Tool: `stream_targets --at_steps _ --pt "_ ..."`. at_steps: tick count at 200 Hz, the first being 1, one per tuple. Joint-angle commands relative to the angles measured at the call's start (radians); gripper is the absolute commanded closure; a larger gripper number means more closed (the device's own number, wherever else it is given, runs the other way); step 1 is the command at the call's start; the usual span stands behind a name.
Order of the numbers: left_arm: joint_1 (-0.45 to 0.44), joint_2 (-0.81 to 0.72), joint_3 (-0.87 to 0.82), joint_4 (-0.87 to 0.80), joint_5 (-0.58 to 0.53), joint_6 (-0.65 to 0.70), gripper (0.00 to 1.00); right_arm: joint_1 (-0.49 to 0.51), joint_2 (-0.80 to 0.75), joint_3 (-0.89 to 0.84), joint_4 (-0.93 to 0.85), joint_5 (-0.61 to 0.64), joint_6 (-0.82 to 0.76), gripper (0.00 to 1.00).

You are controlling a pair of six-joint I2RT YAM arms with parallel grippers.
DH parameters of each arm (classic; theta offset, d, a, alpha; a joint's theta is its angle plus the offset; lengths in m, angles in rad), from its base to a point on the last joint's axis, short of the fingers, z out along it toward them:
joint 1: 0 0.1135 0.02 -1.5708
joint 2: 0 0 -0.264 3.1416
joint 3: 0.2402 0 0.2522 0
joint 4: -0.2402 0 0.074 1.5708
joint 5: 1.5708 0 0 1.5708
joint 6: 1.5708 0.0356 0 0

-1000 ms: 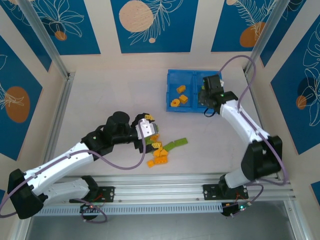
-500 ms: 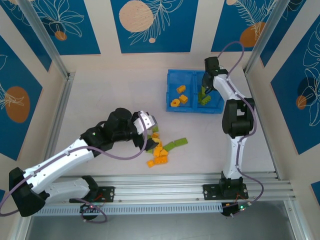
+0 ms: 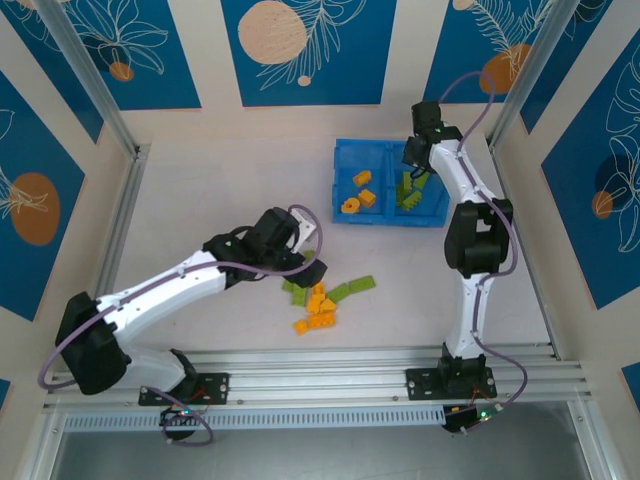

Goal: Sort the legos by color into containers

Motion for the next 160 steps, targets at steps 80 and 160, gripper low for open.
stream_targets --at_steps 80,160 --pt "0.086 0.352 0.151 -0.067 0.025 -0.447 0.16 0.054 -0.741 -0.676 -0.100 -0.604 0.073 0.35" --pt "0.034 0.555 0.248 -0.118 -0.001 -0.088 0.38 0.056 -0.899 -0.768 -0.152 -0.618 0.109 0.33"
